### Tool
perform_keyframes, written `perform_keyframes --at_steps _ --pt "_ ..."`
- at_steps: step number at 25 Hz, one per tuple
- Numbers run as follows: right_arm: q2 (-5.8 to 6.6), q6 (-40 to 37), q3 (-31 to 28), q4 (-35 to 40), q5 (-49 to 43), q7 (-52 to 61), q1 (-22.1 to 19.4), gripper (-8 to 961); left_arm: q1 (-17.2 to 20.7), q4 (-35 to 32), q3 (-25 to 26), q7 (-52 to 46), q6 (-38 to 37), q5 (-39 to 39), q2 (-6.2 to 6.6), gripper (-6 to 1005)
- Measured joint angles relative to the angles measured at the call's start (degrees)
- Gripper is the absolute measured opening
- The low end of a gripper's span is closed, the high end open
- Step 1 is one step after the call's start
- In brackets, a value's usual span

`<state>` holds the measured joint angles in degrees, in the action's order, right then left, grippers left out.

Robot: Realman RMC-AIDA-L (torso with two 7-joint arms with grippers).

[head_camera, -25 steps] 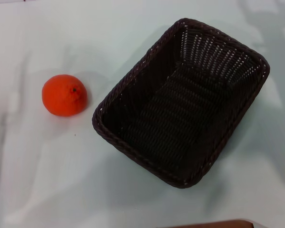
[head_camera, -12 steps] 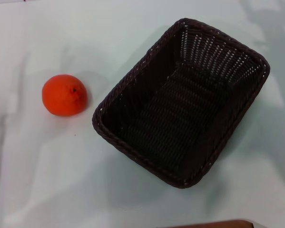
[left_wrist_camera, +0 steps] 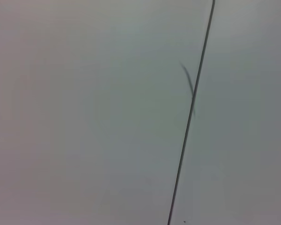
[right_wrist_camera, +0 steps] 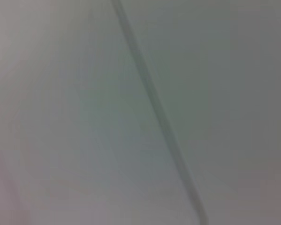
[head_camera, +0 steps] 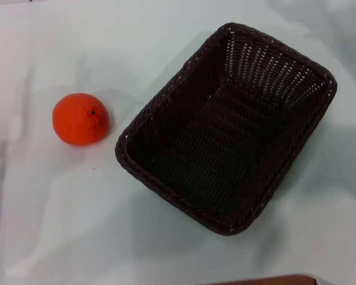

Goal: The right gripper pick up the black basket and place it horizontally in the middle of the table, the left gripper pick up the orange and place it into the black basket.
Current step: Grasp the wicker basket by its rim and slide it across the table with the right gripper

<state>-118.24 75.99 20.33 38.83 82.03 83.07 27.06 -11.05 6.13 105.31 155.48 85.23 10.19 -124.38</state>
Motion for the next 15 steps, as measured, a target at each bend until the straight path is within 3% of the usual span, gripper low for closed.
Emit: perform_keyframes --at_steps 4,7,12,15 --pt "2.15 5.1 8.1 14.7 -13.6 23.1 1.1 945 0.1 0.0 0.0 0.0 -0.2 0.0 0.01 859" --pt "3.68 10.6 10.8 21.5 -24.7 35.4 3.9 945 0.3 0.0 0.0 0.0 -0.2 0.0 0.02 859" --pt "3.89 19.6 12.6 29.4 -40.7 46.9 10.0 945 0.5 0.0 0.0 0.0 -0.2 0.0 0.01 859" --pt "3.43 20.9 15.1 29.4 -46.8 49.6 12.8 945 0.6 -0.2 0.0 0.0 -0.3 0.0 0.01 859"
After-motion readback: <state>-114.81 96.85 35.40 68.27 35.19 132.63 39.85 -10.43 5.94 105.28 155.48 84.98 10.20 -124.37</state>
